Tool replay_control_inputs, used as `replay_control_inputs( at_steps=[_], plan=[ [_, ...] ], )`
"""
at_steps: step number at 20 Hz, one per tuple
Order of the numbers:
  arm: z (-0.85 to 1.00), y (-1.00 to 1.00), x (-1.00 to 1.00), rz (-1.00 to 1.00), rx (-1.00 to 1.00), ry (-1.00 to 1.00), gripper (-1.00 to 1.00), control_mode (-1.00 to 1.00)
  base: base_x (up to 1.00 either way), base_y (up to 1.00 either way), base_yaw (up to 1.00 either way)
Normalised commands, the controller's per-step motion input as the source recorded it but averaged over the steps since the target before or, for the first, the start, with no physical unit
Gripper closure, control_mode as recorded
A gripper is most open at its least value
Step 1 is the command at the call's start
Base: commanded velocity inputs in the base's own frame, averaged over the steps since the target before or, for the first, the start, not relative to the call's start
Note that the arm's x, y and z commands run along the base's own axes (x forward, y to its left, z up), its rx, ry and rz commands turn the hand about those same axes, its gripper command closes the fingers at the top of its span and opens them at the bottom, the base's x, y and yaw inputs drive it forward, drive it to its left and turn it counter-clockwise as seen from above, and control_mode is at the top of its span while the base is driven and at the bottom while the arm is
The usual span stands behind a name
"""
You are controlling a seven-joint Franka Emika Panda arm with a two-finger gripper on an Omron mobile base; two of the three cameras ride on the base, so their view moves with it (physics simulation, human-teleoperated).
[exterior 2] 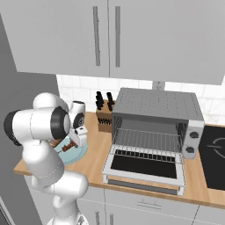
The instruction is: Pick up the kebab skewer and baguette bread, and place them inside the toaster oven. Close the toaster oven door and start by setting the timer.
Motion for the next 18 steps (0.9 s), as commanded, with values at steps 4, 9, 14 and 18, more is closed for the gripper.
replay_control_inputs(
  at_steps=[4, 9, 14, 18],
  plan=[
    [0.27, -0.19, -0.05, -0.13, 0.06, 0.0, 1.0, -1.0, 0.0, 0.0, 0.0],
    [0.55, -0.25, -0.01, -0.25, 0.1, 0.0, 1.0, -1.0, 0.0, 0.0, 0.0],
    [0.8, -0.58, -0.21, -0.3, 0.14, 0.0, 1.0, -1.0, 0.0, 0.0, 0.0],
    [0.53, -0.78, -0.41, -0.42, 0.13, 0.0, 1.0, -1.0, 0.0, 0.0, 0.0]
  ],
)
